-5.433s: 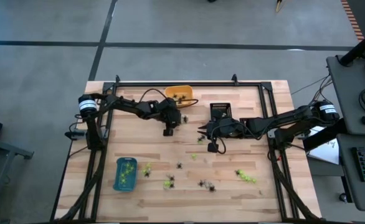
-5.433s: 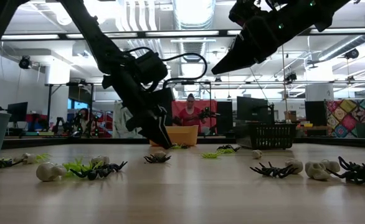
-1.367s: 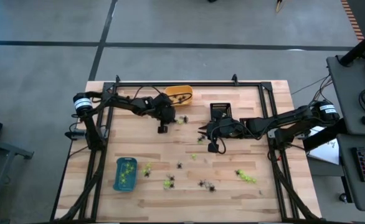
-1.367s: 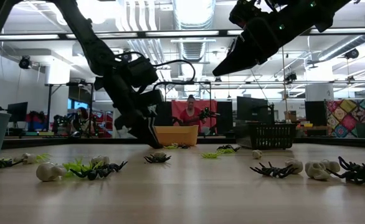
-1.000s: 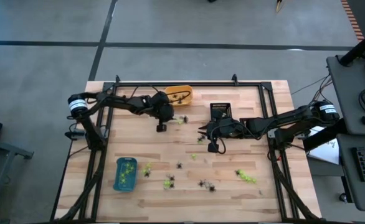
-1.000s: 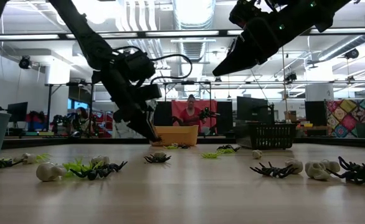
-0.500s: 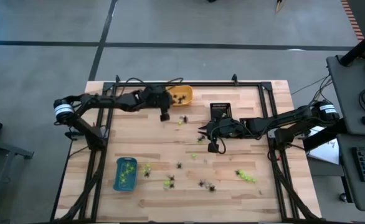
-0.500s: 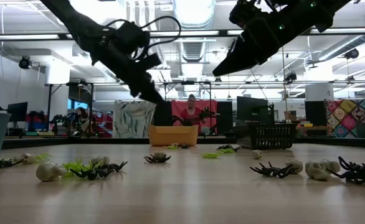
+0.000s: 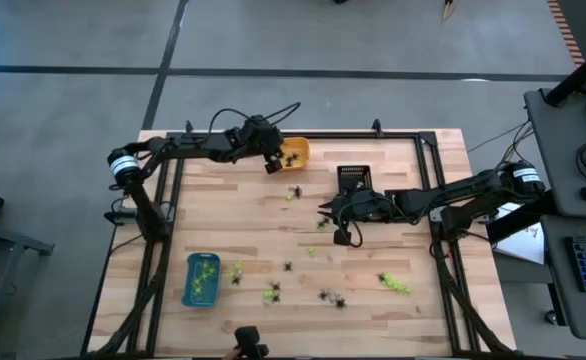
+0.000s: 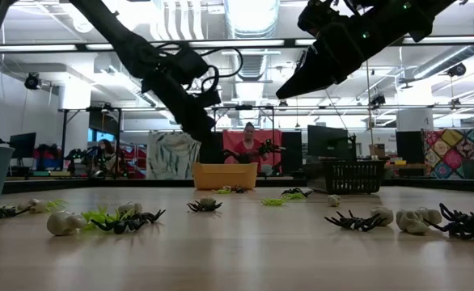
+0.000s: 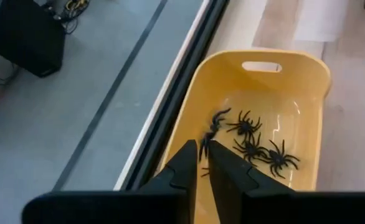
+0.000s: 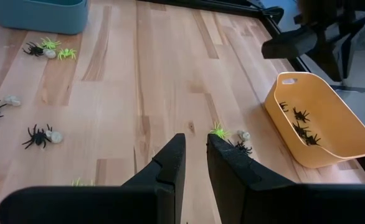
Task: Sort Halloween decoration
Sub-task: Put the black spider toy into the yellow bin, then put the white skull toy into the black bin
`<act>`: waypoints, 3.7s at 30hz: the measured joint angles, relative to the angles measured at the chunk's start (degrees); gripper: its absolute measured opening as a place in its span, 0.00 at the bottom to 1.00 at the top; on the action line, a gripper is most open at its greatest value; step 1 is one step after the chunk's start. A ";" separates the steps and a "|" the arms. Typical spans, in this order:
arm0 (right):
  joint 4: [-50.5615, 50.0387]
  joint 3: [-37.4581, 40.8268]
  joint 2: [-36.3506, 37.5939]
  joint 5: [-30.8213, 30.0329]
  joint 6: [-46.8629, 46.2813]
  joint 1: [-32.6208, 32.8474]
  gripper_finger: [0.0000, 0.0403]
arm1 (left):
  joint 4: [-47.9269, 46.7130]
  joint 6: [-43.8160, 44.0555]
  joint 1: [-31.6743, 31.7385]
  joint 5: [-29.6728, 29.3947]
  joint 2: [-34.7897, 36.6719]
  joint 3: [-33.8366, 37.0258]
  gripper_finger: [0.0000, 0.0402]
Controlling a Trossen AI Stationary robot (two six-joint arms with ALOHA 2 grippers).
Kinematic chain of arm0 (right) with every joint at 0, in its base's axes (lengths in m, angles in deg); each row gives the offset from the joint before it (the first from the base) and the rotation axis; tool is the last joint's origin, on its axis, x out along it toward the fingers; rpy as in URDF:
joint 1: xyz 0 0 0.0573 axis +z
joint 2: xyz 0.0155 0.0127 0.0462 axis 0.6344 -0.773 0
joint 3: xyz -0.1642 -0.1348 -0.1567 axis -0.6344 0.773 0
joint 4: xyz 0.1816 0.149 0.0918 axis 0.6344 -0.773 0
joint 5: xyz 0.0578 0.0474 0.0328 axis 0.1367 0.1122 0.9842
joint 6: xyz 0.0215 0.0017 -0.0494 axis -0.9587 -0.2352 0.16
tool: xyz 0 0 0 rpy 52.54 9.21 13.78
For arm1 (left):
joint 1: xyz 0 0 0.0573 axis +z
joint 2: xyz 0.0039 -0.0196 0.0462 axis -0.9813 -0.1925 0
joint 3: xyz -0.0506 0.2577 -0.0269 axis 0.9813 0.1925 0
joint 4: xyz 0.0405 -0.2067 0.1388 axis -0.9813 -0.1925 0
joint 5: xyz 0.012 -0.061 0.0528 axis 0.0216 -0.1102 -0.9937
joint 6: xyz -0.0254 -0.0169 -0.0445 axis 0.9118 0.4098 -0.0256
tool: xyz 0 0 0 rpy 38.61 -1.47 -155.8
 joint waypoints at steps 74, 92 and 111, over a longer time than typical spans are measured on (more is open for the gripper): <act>-64.69 -39.48 -27.86 19.63 -51.52 4.80 0.15 | -7.73 20.93 -25.20 12.84 38.93 25.84 0.24; -60.44 -38.74 -34.17 19.43 -60.76 7.69 0.38 | 1.20 24.24 -25.79 12.11 51.00 34.21 0.24; -57.56 -38.64 -38.53 16.55 -65.00 7.96 0.35 | 1.62 22.59 -25.79 11.93 50.19 33.73 0.24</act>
